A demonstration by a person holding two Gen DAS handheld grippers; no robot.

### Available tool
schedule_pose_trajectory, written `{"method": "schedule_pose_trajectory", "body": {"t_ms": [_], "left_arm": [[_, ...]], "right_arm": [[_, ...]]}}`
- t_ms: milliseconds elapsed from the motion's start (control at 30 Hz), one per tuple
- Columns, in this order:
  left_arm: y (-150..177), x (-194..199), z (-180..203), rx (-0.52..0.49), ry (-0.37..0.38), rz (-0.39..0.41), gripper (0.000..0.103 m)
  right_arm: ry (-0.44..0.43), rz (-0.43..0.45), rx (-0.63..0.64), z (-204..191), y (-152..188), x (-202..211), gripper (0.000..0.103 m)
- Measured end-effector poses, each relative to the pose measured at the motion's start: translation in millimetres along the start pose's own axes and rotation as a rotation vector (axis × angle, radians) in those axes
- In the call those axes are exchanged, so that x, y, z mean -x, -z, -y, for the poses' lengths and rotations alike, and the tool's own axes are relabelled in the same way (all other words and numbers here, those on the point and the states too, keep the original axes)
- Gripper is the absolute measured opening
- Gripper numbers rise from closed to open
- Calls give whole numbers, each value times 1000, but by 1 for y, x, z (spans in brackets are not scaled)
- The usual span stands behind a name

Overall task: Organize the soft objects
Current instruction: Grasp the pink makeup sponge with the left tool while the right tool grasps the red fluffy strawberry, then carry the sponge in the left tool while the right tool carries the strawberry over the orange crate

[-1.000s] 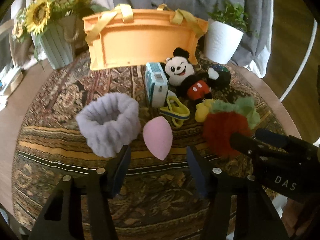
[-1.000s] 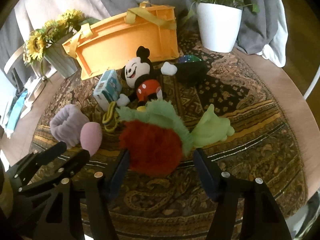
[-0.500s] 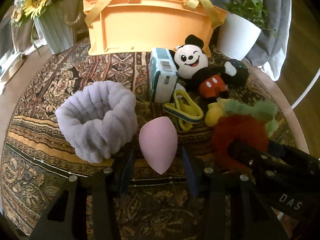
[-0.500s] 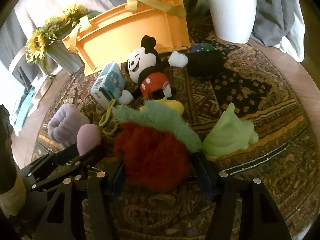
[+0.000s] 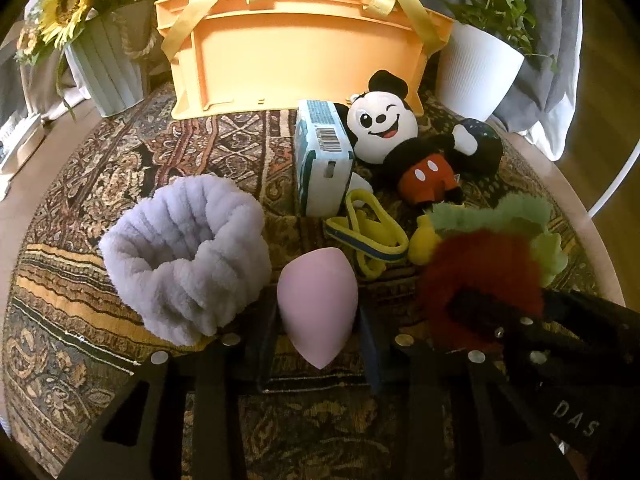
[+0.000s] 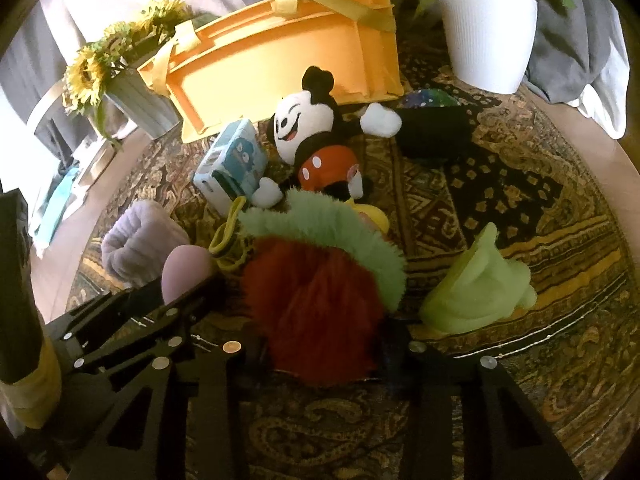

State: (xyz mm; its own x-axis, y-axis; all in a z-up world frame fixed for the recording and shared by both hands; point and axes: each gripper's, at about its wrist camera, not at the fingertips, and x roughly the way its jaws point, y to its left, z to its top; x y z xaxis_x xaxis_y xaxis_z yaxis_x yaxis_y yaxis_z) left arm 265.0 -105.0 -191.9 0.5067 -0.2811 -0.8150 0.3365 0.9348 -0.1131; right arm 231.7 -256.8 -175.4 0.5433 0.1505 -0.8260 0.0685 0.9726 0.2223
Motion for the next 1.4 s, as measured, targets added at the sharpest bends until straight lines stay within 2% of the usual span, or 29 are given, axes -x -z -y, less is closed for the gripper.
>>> {"method": "schedule_pose_trajectory", "body": {"t_ms": [333,967,1400], "left_arm": [[-2,26,1,-4,-9,42,36],[-48,98,-5,2,-33,256,36],[-91,137,-10,-20,-52,394,36]], "right_arm": [[12,74,8,-5,-7,28,39],[18,301,51,-30,-53,95,38],[-2,405,72,-46,-89,114,38]]}}
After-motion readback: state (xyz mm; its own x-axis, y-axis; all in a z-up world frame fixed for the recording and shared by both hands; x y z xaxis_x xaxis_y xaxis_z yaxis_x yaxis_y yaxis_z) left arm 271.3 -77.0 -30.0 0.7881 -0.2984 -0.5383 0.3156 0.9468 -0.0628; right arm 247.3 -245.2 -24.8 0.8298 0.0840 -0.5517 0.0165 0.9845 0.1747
